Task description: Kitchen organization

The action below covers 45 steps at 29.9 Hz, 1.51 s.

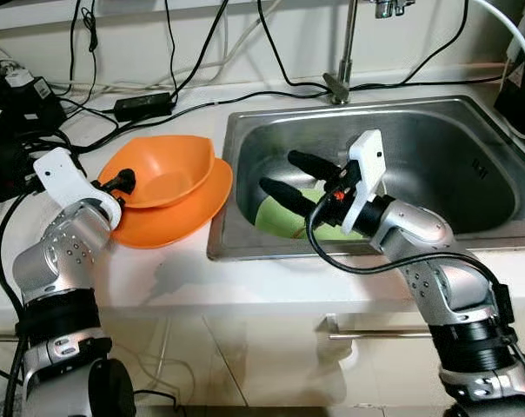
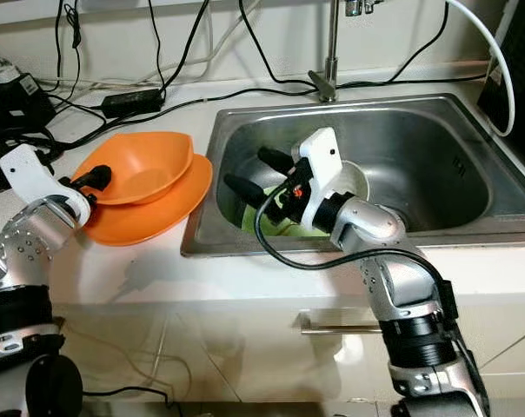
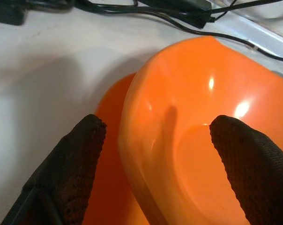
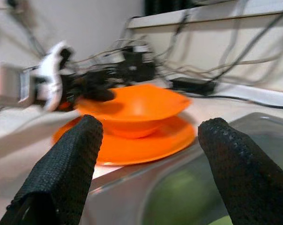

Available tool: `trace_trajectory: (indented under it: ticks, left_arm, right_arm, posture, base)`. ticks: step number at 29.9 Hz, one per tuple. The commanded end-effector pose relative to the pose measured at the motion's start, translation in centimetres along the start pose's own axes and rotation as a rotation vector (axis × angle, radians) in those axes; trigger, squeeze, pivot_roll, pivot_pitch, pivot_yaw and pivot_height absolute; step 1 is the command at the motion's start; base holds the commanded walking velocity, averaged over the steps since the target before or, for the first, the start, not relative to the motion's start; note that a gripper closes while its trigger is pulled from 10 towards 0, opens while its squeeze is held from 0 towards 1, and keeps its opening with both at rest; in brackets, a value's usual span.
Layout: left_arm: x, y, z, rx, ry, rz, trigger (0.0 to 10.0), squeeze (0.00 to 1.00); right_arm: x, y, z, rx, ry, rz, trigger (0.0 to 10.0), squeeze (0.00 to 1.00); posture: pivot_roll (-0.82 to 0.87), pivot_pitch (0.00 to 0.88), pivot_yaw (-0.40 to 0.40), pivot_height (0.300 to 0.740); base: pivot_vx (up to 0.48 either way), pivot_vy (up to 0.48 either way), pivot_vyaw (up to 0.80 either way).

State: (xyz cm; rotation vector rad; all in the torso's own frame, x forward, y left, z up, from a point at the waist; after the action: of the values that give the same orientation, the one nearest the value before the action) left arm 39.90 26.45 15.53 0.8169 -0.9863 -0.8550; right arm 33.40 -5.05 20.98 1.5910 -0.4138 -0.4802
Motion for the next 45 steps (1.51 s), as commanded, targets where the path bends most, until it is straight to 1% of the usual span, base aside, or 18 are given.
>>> trace_trajectory:
  ticks: [1,4,7,8,9,10,13,14,15,16,17,20,22,23,24,25,31,45]
  left_arm:
    - [0.1,0.8,0.0,-0.003,-0.023,0.018,10.0,0.0]
    - [0.0,1.2,0.1,0.0,-0.023,0.047,10.0,0.0]
    - [0.1,1.0,0.1,-0.023,-0.043,0.09,10.0,0.0]
    - [0.1,1.0,0.1,-0.023,-0.043,0.09,10.0,0.0]
    - [0.2,0.9,0.1,-0.043,-0.057,0.104,10.0,0.0]
    - [0.4,0.5,0.1,-0.084,-0.082,0.141,10.0,0.0]
    - [0.7,0.0,0.1,-0.135,-0.103,0.178,10.0,0.0]
    - [0.8,-0.1,0.2,-0.145,-0.102,0.183,10.0,0.0]
    - [0.3,-0.4,-0.1,-0.158,-0.092,0.181,10.0,0.0]
    - [0.3,-0.4,-0.1,-0.158,-0.092,0.181,10.0,0.0]
    - [0.0,-0.7,-0.3,-0.166,-0.078,0.179,10.0,0.0]
    - [0.3,-0.7,0.2,-0.164,-0.069,0.18,10.0,0.0]
    - [0.4,-0.7,0.3,-0.164,-0.067,0.182,10.0,0.0]
    - [0.4,-0.7,0.3,-0.163,-0.065,0.184,8.6,0.0]
    - [0.4,-0.8,0.3,-0.162,-0.064,0.187,2.6,0.0]
    - [0.5,-0.9,0.3,-0.16,-0.065,0.193,0.0,0.0]
    - [0.6,-0.9,0.4,-0.162,-0.073,0.227,0.0,0.0]
    - [0.4,-0.8,0.2,-0.152,-0.074,0.244,0.0,0.0]
  right_arm:
    - [-1.2,0.3,0.0,-0.005,0.061,0.007,10.0,0.0]
    - [-1.1,0.0,0.2,-0.018,0.056,0.015,10.0,0.0]
    - [-1.1,0.0,0.3,-0.021,0.056,0.012,10.0,0.0]
    - [-1.1,0.0,0.3,-0.021,0.056,0.012,10.0,0.0]
    - [-1.2,-0.1,0.3,-0.025,0.057,0.013,10.0,0.0]
    - [-1.3,-0.3,0.4,-0.035,0.066,0.016,10.0,0.0]
    - [-1.6,-0.4,0.5,-0.045,0.077,0.021,10.0,0.0]
    - [-1.6,-0.4,0.5,-0.046,0.078,0.023,10.0,0.0]
    - [-1.6,-0.3,0.5,-0.044,0.078,0.024,10.0,0.0]
    - [-1.6,-0.3,0.5,-0.044,0.078,0.024,10.0,0.0]
    - [-1.6,-0.3,0.5,-0.042,0.077,0.025,10.0,0.0]
    - [-1.8,-0.3,0.5,-0.044,0.082,0.031,10.0,0.0]
    - [-1.9,-0.3,0.5,-0.046,0.085,0.035,10.0,0.0]
    - [-1.9,-0.4,0.5,-0.048,0.087,0.037,10.0,0.0]
    - [-2.0,-0.4,0.5,-0.048,0.088,0.037,10.0,0.0]
    - [-2.0,-0.4,0.5,-0.049,0.089,0.037,10.0,0.0]
    - [-2.3,-0.6,0.6,-0.056,0.104,0.035,10.0,0.0]
    - [-2.4,-0.7,0.6,-0.056,0.103,0.035,10.0,0.0]
  posture:
    - [-0.03,0.017,0.167,0.74]
    - [-0.03,0.02,0.17,0.74]
    - [-0.03,0.021,0.17,0.74]
    - [-0.03,0.021,0.17,0.74]
    - [-0.03,0.023,0.169,0.74]
    - [-0.02,0.024,0.17,0.74]
    - [-0.02,0.024,0.171,0.74]
    - [-0.02,0.024,0.171,0.74]
    - [-0.02,0.024,0.173,0.74]
    - [-0.02,0.024,0.173,0.74]
    - [-0.02,0.026,0.174,0.74]
    - [-0.02,0.027,0.175,0.74]
    - [-0.02,0.027,0.175,0.74]
    - [-0.02,0.028,0.174,0.74]
    - [-0.02,0.028,0.174,0.74]
    - [-0.02,0.028,0.174,0.74]
    - [-0.02,0.025,0.175,0.74]
    - [-0.02,0.025,0.176,0.74]
  base:
    - [0.0,0.0,0.0]
    - [0.0,0.0,0.0]
    - [0.0,0.0,0.0]
    - [0.0,0.0,0.0]
    - [0.0,0.0,0.0]
    - [0.0,0.0,0.0]
    - [0.0,0.0,0.0]
    - [0.0,0.0,0.0]
    - [0.0,0.0,0.0]
    - [0.0,0.0,0.0]
    - [0.0,0.0,0.0]
    - [0.0,0.0,0.0]
    - [0.0,0.0,0.0]
    - [0.0,0.0,0.0]
    - [0.0,0.0,0.0]
    - [0.0,0.0,0.0]
    - [0.0,0.0,0.0]
    - [0.0,0.0,0.0]
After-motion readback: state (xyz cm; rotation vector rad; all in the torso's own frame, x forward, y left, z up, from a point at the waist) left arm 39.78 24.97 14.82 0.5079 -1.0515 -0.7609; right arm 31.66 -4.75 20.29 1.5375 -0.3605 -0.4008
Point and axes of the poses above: a point about 5 cm out from each wrist's last joint towards the gripper, its own z axis pointing back from the gripper into the wrist, its own y axis along the axis of the wrist's last joint, x = y × z, the point moved 6 cm from there along -z, pointing out of the wrist towards the gripper, and after that the axes turned 5 degrees about -z, right-handed, at the moved point
